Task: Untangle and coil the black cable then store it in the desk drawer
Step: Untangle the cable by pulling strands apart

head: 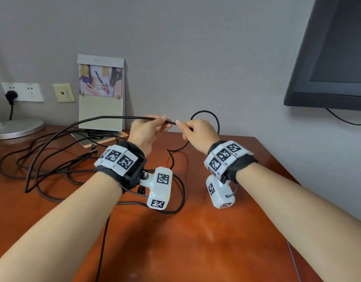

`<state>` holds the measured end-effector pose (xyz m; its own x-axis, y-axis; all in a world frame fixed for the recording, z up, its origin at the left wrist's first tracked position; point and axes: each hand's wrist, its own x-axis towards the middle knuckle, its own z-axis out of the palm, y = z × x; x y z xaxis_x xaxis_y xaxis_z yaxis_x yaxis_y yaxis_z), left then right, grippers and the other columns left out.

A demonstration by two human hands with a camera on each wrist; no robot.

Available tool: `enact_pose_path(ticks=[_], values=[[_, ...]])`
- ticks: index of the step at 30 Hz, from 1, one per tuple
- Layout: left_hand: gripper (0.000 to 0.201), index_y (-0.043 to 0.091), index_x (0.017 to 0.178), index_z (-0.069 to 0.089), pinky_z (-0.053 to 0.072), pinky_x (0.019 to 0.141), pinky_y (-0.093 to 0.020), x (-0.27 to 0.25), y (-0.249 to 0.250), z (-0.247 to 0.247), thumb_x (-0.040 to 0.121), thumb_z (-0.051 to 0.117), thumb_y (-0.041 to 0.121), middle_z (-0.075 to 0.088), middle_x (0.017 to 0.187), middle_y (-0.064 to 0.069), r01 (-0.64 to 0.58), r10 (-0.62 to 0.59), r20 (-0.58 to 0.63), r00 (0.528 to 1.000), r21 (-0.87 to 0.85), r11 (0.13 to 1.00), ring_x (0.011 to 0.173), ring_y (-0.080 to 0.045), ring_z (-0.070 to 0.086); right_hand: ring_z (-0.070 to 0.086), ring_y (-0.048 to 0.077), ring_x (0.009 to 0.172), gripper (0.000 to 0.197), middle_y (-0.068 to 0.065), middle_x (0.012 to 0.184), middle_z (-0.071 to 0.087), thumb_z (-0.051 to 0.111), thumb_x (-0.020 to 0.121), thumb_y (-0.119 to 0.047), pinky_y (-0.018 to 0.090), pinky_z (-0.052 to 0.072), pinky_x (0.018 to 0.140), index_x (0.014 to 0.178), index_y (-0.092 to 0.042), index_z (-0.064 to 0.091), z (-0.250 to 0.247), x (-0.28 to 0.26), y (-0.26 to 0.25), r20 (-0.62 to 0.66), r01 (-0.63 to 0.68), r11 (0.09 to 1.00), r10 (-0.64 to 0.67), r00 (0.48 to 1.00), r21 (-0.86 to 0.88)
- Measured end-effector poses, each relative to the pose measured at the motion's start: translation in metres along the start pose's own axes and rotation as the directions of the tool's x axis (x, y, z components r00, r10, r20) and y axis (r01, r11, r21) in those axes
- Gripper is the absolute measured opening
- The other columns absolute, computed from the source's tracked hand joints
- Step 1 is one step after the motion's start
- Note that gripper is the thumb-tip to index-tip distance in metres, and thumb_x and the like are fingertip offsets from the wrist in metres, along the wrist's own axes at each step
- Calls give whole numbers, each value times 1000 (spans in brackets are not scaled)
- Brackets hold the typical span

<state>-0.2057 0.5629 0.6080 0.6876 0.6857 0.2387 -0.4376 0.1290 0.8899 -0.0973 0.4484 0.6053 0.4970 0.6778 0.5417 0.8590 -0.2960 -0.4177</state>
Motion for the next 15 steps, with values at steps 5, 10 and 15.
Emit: enact_pose_path(ticks=[5, 10, 15], values=[[13, 6, 78, 55, 56, 66, -17, 5, 5, -12, 90, 59, 1, 68, 63, -4, 7, -11, -79, 997, -42, 999, 65, -14, 69, 54, 23, 57, 63, 2, 55, 53, 37, 95, -52, 33, 47, 61, 71, 0, 63, -3, -3, 11, -1, -14, 999, 14, 1000, -32], [8, 4, 82, 57, 55, 65, -17, 2, -1, -2, 89, 59, 2, 65, 75, -9, 47, -47, -5, 999, -25, 999, 64, -12, 69, 59, 24, 61, 61, 5, 60, 61, 37, 95, -53, 35, 48, 62, 66, -6, 63, 6, 0, 0, -6, 15, 1000, -15, 1000, -26], [8, 4, 83, 58, 55, 61, -16, 3, 3, 4, 90, 59, 1, 66, 64, -6, 17, -17, -50, 999, 1, 1000, 59, -10, 68, 60, 29, 63, 64, 15, 67, 65, 36, 95, -54, 36, 49, 61, 70, -2, 63, 4, 3, -1, -7, 24, 999, -25, 1000, -34]])
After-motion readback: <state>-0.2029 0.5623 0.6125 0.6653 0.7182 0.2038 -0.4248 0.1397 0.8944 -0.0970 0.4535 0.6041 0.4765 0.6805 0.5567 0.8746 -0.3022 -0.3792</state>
